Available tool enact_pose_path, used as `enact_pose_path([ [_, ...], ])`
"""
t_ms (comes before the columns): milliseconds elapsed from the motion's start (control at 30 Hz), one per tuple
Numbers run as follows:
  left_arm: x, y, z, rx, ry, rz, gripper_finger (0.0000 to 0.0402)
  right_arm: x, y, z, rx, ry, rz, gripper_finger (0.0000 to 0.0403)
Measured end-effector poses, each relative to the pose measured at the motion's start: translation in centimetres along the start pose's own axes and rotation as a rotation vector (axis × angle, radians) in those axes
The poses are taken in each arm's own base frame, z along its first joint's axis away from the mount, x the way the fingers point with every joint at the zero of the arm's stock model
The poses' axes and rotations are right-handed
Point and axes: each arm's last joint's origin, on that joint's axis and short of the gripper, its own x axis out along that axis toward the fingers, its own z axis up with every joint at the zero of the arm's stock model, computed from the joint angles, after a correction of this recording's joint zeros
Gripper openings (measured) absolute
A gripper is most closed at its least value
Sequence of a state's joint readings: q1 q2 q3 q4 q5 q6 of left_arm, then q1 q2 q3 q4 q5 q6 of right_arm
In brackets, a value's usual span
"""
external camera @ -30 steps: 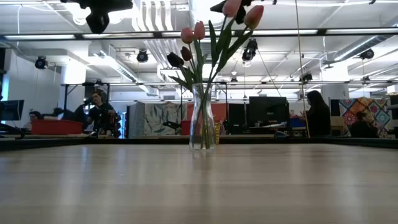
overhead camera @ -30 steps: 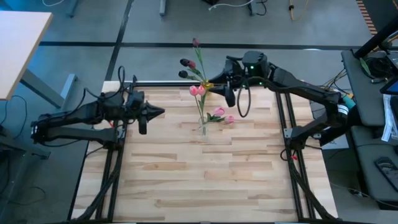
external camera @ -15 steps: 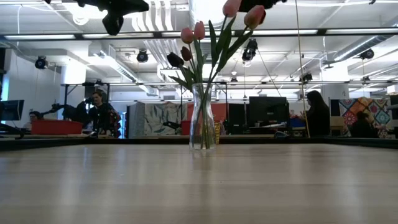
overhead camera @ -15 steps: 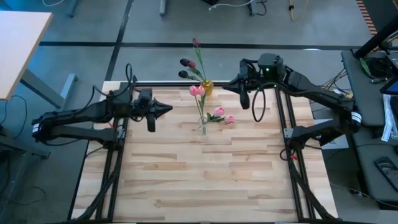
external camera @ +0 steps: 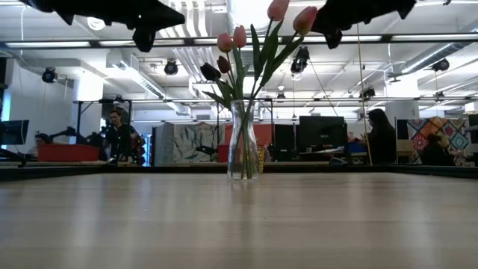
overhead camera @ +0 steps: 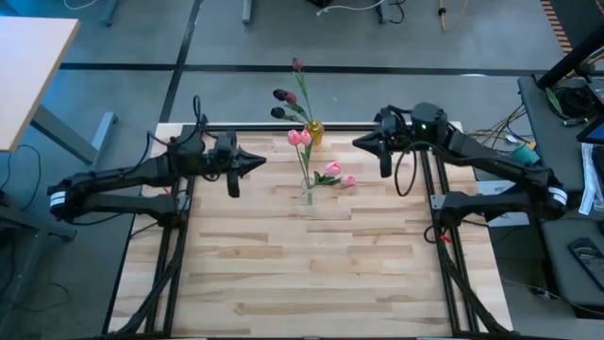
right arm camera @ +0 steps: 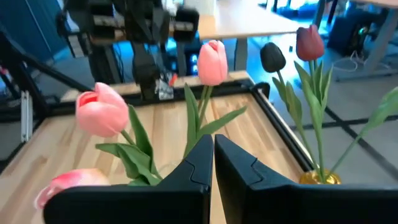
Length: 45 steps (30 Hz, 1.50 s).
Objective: Sort flowers into vase by color
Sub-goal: Return To Home Position
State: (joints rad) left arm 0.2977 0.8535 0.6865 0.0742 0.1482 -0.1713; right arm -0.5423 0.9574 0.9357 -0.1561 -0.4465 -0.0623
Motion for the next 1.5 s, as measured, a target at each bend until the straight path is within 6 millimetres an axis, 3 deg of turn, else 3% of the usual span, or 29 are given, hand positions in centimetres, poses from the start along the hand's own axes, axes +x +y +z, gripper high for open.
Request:
enact_pose_path([
  [233, -0.4, 0.5, -3.5, 0.027, 0.032, 0.002, 0.0, -0.8, 0.5, -3.9, 0.025, -0.044, -0.028, 0.0008],
  [667, -4.2, 0.8, -7.3, 0.052, -0.035, 0.052, 0.0, -1.5, 1.3, -11.7, 0.066, -0.113, -0.077, 0.0008],
  [900, -4.5, 1.2, -9.8, 0.039, 0.007, 0.081, 0.0, -1.5, 3.2, -14.0, 0.065, -0.132, -0.133, 0.0008],
  [1100, -5.0, 0.8, -9.9, 0.055, 0.001, 0.071, 0.0, -1.5, 5.3, -15.2, 0.059, -0.126, -0.079, 0.0008],
  [1500, -7.0, 0.0, -10.6, 0.063, 0.038, 0.092, 0.0, -4.0, 6.0, -17.2, 0.067, -0.175, -0.031, 0.0008],
])
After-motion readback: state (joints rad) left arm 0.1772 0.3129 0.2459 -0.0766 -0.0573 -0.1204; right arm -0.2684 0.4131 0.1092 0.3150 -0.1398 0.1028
